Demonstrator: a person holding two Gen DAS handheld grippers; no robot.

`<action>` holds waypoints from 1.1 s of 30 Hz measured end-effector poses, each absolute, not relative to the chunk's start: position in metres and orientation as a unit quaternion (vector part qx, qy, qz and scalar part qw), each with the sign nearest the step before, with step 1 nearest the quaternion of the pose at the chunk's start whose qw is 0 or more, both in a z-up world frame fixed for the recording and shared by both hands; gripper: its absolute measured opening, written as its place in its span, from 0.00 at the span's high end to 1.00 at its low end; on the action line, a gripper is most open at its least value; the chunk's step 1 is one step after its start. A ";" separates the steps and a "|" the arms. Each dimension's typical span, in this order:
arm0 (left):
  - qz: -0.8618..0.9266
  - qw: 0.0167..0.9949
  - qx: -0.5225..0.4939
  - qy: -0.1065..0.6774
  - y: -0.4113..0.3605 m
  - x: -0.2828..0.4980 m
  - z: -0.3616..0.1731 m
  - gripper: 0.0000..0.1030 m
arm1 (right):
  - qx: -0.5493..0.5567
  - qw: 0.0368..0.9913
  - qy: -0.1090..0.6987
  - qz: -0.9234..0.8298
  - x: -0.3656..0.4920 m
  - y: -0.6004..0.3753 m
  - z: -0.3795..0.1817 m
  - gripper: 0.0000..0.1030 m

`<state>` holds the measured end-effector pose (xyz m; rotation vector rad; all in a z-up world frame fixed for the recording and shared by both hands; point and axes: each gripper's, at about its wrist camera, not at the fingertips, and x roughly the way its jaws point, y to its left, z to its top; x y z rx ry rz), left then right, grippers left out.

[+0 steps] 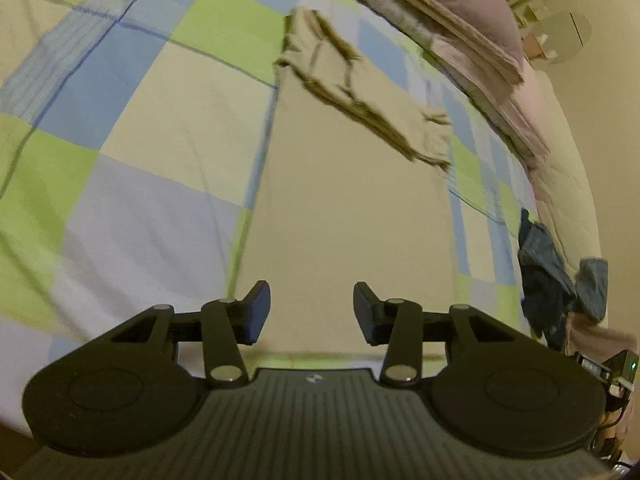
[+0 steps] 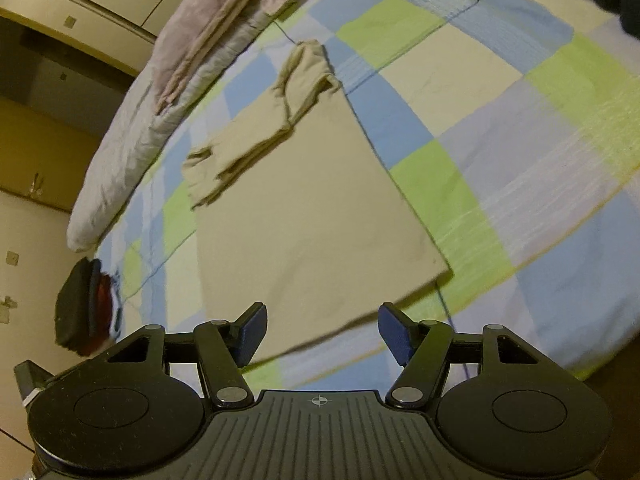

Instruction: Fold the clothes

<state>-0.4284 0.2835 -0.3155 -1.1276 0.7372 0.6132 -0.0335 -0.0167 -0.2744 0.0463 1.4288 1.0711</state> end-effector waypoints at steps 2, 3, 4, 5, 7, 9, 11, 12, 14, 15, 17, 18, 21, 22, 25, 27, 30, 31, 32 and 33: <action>0.279 0.736 -0.527 0.321 0.297 -0.427 -0.339 0.62 | 0.025 0.621 0.623 0.475 -0.023 -0.006 -0.298 0.47; 0.278 0.735 -0.534 0.313 0.303 -0.426 -0.351 0.62 | 0.021 0.618 0.624 0.478 -0.015 0.002 -0.311 0.54; 0.276 0.734 -0.541 0.305 0.309 -0.424 -0.362 0.62 | 0.019 0.617 0.621 0.483 -0.009 0.008 -0.322 0.60; 0.275 0.736 -0.542 0.299 0.315 -0.421 -0.371 0.62 | 0.017 0.616 0.618 0.488 -0.003 0.013 -0.333 0.60; 0.269 0.745 -0.541 0.282 0.328 -0.411 -0.386 0.62 | 0.023 0.620 0.608 0.496 0.011 0.024 -0.352 0.60; 0.264 0.752 -0.541 0.269 0.339 -0.401 -0.399 0.62 | 0.032 0.623 0.596 0.506 0.025 0.035 -0.368 0.60; 0.264 0.755 -0.540 0.263 0.347 -0.393 -0.408 0.62 | 0.045 0.625 0.583 0.518 0.039 0.045 -0.381 0.60; 0.264 0.755 -0.541 0.260 0.349 -0.391 -0.412 0.62 | 0.050 0.620 0.583 0.523 0.045 0.049 -0.387 0.60; 0.258 0.757 -0.546 0.249 0.351 -0.389 -0.418 0.62 | 0.057 0.610 0.584 0.533 0.056 0.058 -0.398 0.60; 0.250 0.754 -0.556 0.244 0.349 -0.392 -0.421 0.63 | 0.059 0.600 0.590 0.536 0.057 0.056 -0.402 0.60; 0.235 0.747 -0.575 0.236 0.344 -0.398 -0.426 0.67 | 0.062 0.579 0.605 0.543 0.059 0.051 -0.407 0.60; 0.227 0.740 -0.586 0.238 0.340 -0.403 -0.430 0.71 | 0.063 0.569 0.611 0.547 0.060 0.048 -0.410 0.60; 0.208 0.729 -0.603 0.249 0.324 -0.419 -0.437 0.85 | 0.067 0.536 0.632 0.556 0.062 0.041 -0.418 0.60; 0.202 0.726 -0.606 0.255 0.318 -0.424 -0.440 0.86 | 0.069 0.525 0.638 0.559 0.063 0.038 -0.421 0.60; 0.181 0.720 -0.618 0.257 0.306 -0.435 -0.444 0.86 | 0.072 0.491 0.658 0.566 0.065 0.029 -0.430 0.60; 0.168 0.716 -0.627 0.258 0.297 -0.442 -0.447 0.86 | 0.076 0.471 0.666 0.573 0.065 0.019 -0.434 0.60; 0.162 0.721 -0.626 0.248 0.300 -0.440 -0.448 0.83 | 0.098 0.450 0.676 0.575 0.067 0.010 -0.440 0.60; 0.162 0.725 -0.624 0.243 0.304 -0.437 -0.448 0.83 | 0.109 0.444 0.680 0.574 0.068 0.008 -0.442 0.60; 0.162 0.729 -0.622 0.237 0.307 -0.433 -0.448 0.82 | 0.122 0.441 0.679 0.574 0.070 0.010 -0.444 0.60; 0.163 0.732 -0.619 0.232 0.310 -0.430 -0.448 0.82 | 0.134 0.441 0.674 0.577 0.072 0.013 -0.444 0.60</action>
